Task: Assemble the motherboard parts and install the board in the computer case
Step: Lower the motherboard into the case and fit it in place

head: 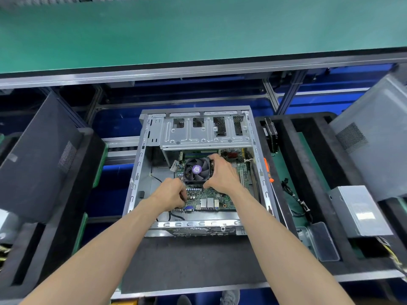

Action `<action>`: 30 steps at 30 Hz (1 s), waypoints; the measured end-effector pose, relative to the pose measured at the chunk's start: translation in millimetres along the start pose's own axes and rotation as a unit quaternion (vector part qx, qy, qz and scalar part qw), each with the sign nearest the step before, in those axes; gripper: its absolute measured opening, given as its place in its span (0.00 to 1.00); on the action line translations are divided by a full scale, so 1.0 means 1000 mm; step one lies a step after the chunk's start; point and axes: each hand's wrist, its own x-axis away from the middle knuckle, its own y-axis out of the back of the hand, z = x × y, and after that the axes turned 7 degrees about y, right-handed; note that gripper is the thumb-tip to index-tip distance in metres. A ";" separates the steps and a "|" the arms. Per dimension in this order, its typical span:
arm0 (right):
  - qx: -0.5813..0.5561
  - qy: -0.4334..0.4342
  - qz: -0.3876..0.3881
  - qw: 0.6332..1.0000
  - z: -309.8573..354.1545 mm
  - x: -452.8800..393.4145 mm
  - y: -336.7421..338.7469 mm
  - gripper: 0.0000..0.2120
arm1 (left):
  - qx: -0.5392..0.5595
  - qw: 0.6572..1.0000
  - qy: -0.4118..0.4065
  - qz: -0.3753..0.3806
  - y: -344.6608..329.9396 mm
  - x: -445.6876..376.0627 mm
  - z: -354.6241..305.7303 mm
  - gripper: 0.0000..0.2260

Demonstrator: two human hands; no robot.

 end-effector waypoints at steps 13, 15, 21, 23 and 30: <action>0.001 0.004 -0.003 1.000 0.000 0.001 -0.001 0.47 | -0.016 1.000 0.013 0.004 0.001 -0.003 -0.004 0.03; 0.004 0.005 -0.003 1.000 0.000 0.001 -0.001 0.47 | -0.027 1.000 0.012 0.005 0.001 -0.004 -0.006 0.03; 0.008 0.005 0.000 1.000 -0.001 0.000 -0.001 0.48 | -0.057 0.998 0.014 0.006 0.000 -0.007 -0.011 0.02; 0.009 0.004 -0.001 1.000 0.000 0.000 -0.001 0.48 | -0.068 0.997 0.017 0.006 0.000 -0.008 -0.013 0.02; 0.007 -0.001 -0.004 1.000 0.004 0.001 0.000 0.47 | -0.089 0.996 0.002 -0.001 0.000 -0.008 -0.013 0.03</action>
